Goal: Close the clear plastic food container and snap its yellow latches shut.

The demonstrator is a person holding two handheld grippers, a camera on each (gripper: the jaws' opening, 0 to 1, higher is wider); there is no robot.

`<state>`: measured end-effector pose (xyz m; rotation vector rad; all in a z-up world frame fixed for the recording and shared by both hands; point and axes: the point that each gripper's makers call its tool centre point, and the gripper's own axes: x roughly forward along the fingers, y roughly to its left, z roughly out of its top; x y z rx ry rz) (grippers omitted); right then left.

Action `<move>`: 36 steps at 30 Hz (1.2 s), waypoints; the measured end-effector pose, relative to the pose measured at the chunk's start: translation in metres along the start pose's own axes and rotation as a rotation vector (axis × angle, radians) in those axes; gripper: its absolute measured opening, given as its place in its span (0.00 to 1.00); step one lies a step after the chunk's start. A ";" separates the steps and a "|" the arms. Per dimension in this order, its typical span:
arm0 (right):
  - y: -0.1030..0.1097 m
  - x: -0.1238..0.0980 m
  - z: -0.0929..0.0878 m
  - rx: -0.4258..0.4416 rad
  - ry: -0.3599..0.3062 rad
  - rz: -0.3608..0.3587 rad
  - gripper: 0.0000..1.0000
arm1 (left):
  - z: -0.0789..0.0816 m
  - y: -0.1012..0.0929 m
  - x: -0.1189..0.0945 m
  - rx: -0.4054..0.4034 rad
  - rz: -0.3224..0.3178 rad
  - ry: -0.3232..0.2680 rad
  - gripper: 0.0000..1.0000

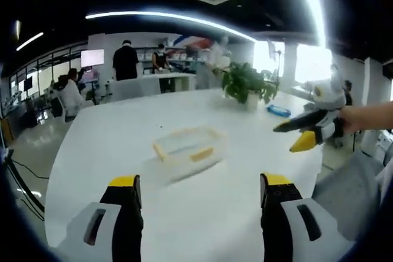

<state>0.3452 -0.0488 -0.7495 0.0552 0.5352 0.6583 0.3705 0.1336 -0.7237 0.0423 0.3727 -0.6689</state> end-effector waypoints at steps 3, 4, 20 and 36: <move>0.001 -0.001 -0.003 0.005 0.006 -0.002 0.79 | -0.005 0.003 0.000 -0.013 -0.003 0.015 0.79; 0.001 -0.001 -0.004 0.005 0.008 -0.004 0.79 | -0.006 0.005 -0.001 -0.017 -0.001 0.016 0.79; 0.005 -0.001 -0.009 0.035 0.010 -0.003 0.78 | -0.018 0.007 -0.007 -0.090 -0.001 0.026 0.80; 0.007 0.002 -0.010 0.072 0.003 0.015 0.78 | -0.016 0.009 -0.008 -0.098 0.000 0.030 0.80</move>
